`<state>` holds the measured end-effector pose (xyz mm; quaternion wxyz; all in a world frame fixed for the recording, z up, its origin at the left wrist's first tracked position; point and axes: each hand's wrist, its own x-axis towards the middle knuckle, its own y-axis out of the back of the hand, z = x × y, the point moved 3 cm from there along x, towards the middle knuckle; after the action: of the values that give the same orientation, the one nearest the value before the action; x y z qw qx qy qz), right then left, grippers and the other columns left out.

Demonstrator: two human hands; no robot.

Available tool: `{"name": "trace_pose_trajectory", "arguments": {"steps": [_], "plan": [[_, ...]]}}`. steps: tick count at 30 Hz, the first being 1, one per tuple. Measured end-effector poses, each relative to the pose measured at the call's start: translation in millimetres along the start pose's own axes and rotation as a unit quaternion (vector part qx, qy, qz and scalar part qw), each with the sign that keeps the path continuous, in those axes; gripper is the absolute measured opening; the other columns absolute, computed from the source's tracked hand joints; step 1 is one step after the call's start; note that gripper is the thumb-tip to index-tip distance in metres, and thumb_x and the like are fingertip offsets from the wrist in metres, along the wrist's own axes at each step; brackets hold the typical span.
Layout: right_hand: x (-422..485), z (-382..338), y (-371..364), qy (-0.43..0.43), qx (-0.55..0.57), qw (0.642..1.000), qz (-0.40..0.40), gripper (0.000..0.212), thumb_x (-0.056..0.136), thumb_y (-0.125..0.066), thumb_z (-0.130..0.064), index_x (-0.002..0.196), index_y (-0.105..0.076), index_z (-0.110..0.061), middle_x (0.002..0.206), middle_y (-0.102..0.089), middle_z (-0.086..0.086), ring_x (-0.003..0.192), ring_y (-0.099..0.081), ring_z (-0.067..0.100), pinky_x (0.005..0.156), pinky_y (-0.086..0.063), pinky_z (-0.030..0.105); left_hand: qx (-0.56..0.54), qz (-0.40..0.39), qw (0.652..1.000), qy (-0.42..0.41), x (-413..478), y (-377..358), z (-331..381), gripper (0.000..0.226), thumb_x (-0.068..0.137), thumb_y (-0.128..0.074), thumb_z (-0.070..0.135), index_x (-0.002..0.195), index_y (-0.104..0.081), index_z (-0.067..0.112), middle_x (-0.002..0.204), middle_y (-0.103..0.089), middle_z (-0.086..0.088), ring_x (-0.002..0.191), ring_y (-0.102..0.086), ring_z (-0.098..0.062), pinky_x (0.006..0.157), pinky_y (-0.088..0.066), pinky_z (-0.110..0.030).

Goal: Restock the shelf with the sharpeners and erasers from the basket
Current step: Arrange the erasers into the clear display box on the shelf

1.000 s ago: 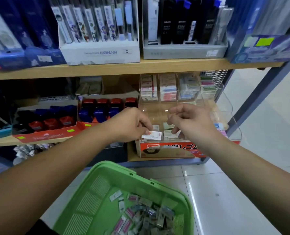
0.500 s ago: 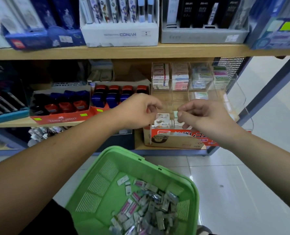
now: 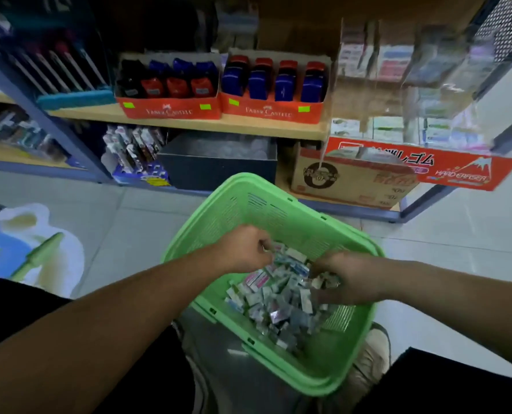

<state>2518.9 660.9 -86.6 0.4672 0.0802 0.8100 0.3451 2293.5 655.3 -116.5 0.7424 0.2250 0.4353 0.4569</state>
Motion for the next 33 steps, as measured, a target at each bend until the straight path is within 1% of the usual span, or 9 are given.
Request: {"name": "trace_pose_trajectory", "arguments": {"steps": [3, 8, 11, 14, 19, 23, 27, 30, 33], "plan": [[35.0, 3.7, -32.6, -0.036, -0.02, 0.999, -0.032, 0.071, 0.089, -0.072, -0.062, 0.149, -0.05, -0.032, 0.149, -0.054, 0.002, 0.127, -0.059, 0.024, 0.103, -0.052, 0.037, -0.034, -0.045, 0.997, 0.051, 0.6, -47.0, -33.3, 0.03, 0.092, -0.072, 0.031, 0.116, -0.075, 0.014, 0.108, -0.074, -0.005, 0.099, -0.069, -0.024, 0.087, -0.057, -0.035], [91.9, 6.5, -73.4, -0.067, 0.086, 0.993, -0.046, 0.104, 0.074, -0.089, -0.056, 0.16, -0.035, -0.035, 0.168, -0.031, 0.002, 0.148, -0.04, 0.028, 0.119, -0.039, 0.039, -0.013, -0.104, 0.988, 0.11, 6.6, -82.0, -72.4, 0.039, 0.092, -0.074, 0.035, 0.121, -0.072, 0.009, 0.121, -0.07, -0.01, 0.109, -0.066, -0.028, 0.092, -0.053, -0.033], [116.7, 9.0, -96.6, -0.071, 0.03, 0.995, -0.07, 0.122, 0.066, -0.091, -0.063, 0.163, -0.02, -0.045, 0.174, -0.004, 0.0, 0.158, -0.017, 0.038, 0.123, -0.03, 0.056, -0.03, -0.139, 0.985, 0.093, 8.9, -90.3, -69.7, 0.042, 0.093, -0.074, 0.033, 0.13, -0.067, 0.013, 0.13, -0.067, -0.007, 0.113, -0.064, -0.025, 0.099, -0.053, -0.035], [124.6, 8.7, -106.0, -0.072, -0.079, 0.989, -0.103, 0.122, 0.07, -0.088, -0.063, 0.163, -0.009, -0.053, 0.173, 0.019, -0.006, 0.159, 0.005, 0.044, 0.118, -0.026, 0.071, -0.001, -0.178, 0.98, 0.094, 4.6, -97.1, -69.7, 0.04, 0.095, -0.073, 0.032, 0.128, -0.067, 0.01, 0.127, -0.067, -0.011, 0.112, -0.065, -0.027, 0.1, -0.053, -0.038], [130.7, 10.3, -108.6, -0.055, -0.107, 0.99, -0.072, 0.116, 0.063, -0.09, -0.066, 0.157, -0.024, -0.054, 0.174, 0.002, -0.004, 0.157, -0.007, 0.043, 0.114, -0.037, 0.071, 0.047, -0.21, 0.972, 0.089, -3.1, -106.9, -71.1, 0.044, 0.095, -0.072, 0.037, 0.131, -0.067, 0.012, 0.13, -0.066, -0.01, 0.113, -0.064, -0.027, 0.1, -0.053, -0.04], [135.2, 7.3, -111.7, -0.054, -0.105, 0.991, -0.069, 0.111, 0.063, -0.095, -0.053, 0.154, -0.03, -0.048, 0.165, -0.015, -0.007, 0.15, -0.018, 0.045, 0.108, -0.043, 0.072, 0.065, -0.233, 0.967, 0.077, -6.2, -113.5, -68.3, 0.039, 0.096, -0.07, 0.036, 0.127, -0.069, 0.012, 0.126, -0.067, -0.01, 0.109, -0.064, -0.028, 0.095, -0.053, -0.038], [136.9, 10.7, -117.8, -0.049, -0.039, 0.998, -0.002, 0.081, 0.082, -0.084, -0.045, 0.152, -0.044, -0.034, 0.155, -0.038, 0.001, 0.139, -0.039, 0.034, 0.111, -0.044, 0.053, 0.063, -0.228, 0.967, 0.091, -6.5, -115.4, -69.3, 0.037, 0.097, -0.068, 0.034, 0.123, -0.069, 0.009, 0.125, -0.068, -0.013, 0.11, -0.065, -0.029, 0.099, -0.055, -0.042], [136.4, 17.2, -112.9, -0.063, 0.017, 0.998, 0.014, 0.062, 0.093, -0.073, -0.037, 0.151, -0.05, -0.03, 0.157, -0.044, 0.001, 0.136, -0.048, 0.03, 0.114, -0.041, 0.044, 0.051, -0.231, 0.967, 0.097, -5.0, -116.7, -67.4, 0.038, 0.098, -0.068, 0.033, 0.127, -0.068, 0.008, 0.127, -0.067, -0.013, 0.112, -0.065, -0.029, 0.101, -0.054, -0.043], [135.6, 23.5, -107.6, -0.093, 0.083, 0.992, 0.019, 0.056, 0.097, -0.071, -0.039, 0.149, -0.055, -0.027, 0.147, -0.054, 0.009, 0.123, -0.058, 0.028, 0.104, -0.05, 0.038, 0.037, -0.231, 0.967, 0.099, -0.7, -116.1, -67.0, 0.04, 0.098, -0.068, 0.031, 0.131, -0.066, 0.008, 0.131, -0.066, -0.013, 0.116, -0.063, -0.029, 0.104, -0.052, -0.043]]}}
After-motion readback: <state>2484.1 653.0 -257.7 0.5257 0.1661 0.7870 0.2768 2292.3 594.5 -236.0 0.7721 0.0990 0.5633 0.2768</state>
